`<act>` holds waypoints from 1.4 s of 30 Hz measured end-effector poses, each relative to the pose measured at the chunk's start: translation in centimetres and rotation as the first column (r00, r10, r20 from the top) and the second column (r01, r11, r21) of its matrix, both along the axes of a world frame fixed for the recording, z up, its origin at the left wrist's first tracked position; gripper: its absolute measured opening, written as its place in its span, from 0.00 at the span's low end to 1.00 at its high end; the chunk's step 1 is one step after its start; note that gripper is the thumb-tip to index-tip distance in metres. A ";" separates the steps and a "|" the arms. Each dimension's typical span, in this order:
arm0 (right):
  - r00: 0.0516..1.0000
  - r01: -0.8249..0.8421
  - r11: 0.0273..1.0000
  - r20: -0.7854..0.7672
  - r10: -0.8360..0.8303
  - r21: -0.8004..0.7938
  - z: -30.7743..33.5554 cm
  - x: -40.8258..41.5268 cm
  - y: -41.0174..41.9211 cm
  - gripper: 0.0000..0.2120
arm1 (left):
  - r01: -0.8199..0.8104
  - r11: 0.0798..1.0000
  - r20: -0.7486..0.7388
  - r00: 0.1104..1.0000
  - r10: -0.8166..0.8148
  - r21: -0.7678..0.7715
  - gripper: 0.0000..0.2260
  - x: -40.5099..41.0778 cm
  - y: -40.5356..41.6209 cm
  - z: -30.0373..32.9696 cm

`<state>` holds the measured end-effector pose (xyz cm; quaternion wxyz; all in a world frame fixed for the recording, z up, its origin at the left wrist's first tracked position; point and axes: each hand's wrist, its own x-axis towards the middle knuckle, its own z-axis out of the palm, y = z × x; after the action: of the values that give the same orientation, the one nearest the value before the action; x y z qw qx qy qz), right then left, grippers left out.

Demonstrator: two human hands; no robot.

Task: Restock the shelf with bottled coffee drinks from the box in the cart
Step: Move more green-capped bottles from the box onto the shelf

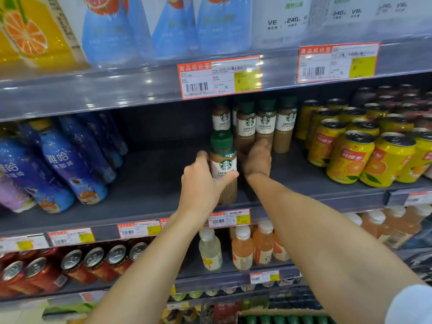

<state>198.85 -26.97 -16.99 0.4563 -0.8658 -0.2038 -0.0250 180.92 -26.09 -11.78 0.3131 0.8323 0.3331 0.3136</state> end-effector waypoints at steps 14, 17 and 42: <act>0.844 -0.244 0.666 0.184 0.504 -0.704 -0.1 -3.4 -12.0 0.54 | 0.037 0.998 -0.118 0.993 -0.031 0.050 0.25 1.9 1.5 1.2; 0.834 -0.263 0.649 0.170 0.525 -0.714 -0.6 -3.9 -13.2 0.52 | 0.011 1.000 -0.186 0.983 -0.007 0.020 0.27 3.7 2.5 1.7; 0.831 -0.200 0.679 0.246 0.500 -0.706 -1.2 -3.6 -12.8 0.55 | -0.019 0.996 -0.203 0.979 0.002 -0.083 0.25 13.1 9.1 2.3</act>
<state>195.22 -39.72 -18.21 0.0656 -0.8851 -0.4583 -0.0476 194.04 -16.94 -9.44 0.3108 0.8441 0.3807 0.2145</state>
